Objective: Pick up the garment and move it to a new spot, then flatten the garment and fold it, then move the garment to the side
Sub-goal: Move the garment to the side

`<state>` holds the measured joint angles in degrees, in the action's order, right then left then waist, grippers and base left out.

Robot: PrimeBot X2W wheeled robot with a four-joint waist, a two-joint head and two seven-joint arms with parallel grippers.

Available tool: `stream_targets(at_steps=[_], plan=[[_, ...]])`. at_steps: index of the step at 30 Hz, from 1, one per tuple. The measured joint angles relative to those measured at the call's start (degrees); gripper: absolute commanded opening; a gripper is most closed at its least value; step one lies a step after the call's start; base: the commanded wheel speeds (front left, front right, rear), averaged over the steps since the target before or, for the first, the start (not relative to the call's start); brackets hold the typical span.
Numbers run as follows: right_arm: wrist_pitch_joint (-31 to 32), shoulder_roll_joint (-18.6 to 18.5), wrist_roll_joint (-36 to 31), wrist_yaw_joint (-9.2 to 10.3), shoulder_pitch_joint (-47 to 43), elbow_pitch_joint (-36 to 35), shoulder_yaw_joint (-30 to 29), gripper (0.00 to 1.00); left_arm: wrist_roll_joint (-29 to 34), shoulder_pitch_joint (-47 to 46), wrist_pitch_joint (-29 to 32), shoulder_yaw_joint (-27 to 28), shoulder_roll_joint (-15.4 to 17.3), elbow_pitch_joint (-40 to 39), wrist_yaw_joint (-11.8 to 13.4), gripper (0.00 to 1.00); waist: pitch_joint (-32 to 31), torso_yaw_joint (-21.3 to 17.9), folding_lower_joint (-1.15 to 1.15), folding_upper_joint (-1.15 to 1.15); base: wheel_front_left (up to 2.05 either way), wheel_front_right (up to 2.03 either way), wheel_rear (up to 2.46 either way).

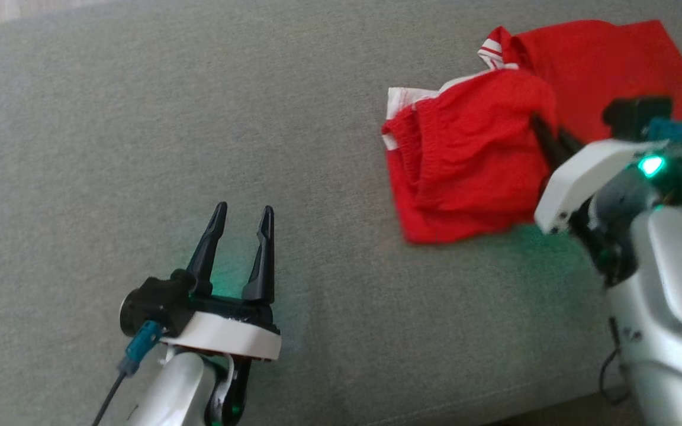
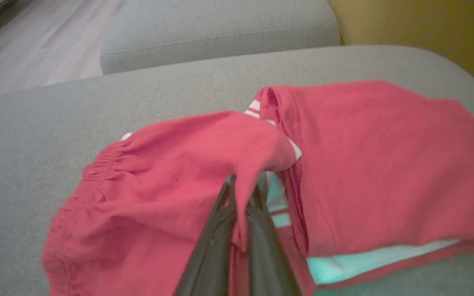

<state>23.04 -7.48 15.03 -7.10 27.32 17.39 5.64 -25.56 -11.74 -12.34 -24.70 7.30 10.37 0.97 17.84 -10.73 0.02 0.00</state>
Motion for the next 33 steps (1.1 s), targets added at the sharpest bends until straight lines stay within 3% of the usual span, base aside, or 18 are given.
stream_targets(at_steps=[8, 15, 22, 23, 24, 33], plan=[[4.35, -8.34, -1.21, 0.00, 9.14, 1.58, -1.78, 0.00, -0.02, 0.08, -0.01, -0.34, 0.25, 0.10, 0.03, 1.00, 0.82, 3.22, -0.02, 0.00, 0.00, 0.00, 0.00], [8.38, -17.34, -3.07, 0.00, 9.96, 4.02, -7.80, 0.00, -0.01, 0.03, -0.08, -1.31, 0.01, 0.04, 0.02, 1.00, 2.30, 6.26, -0.01, 0.00, 0.00, 0.00, 0.00], [9.31, -18.67, -4.72, 0.00, 10.07, 6.65, -9.51, 0.02, 0.00, -0.01, -0.08, -1.62, 0.03, 0.08, 0.03, 1.00, 3.49, 7.46, -0.01, 0.00, 0.00, 0.00, 0.00], [8.95, -18.66, -5.46, 0.00, 10.07, 7.23, -9.66, 0.25, 0.00, -0.01, -0.08, -1.70, 0.03, 0.08, 0.03, 1.00, 3.52, 7.48, -0.01, 0.00, 0.00, 0.00, 0.00], [7.84, -18.61, -6.42, 0.00, 10.07, 7.78, -10.04, 1.00, 0.01, -0.02, -0.07, -1.81, 0.03, 0.09, 0.03, 1.00, 3.50, 7.48, -0.01, 0.00, 0.00, 0.00, 0.00], [0.51, -15.19, -10.09, 0.00, 11.16, 11.11, -9.80, 1.00, 0.38, -0.02, 0.53, -3.05, 0.26, 0.30, 0.12, 1.00, 1.78, 6.68, -0.02, 0.00, 0.00, 0.00, 0.00]])
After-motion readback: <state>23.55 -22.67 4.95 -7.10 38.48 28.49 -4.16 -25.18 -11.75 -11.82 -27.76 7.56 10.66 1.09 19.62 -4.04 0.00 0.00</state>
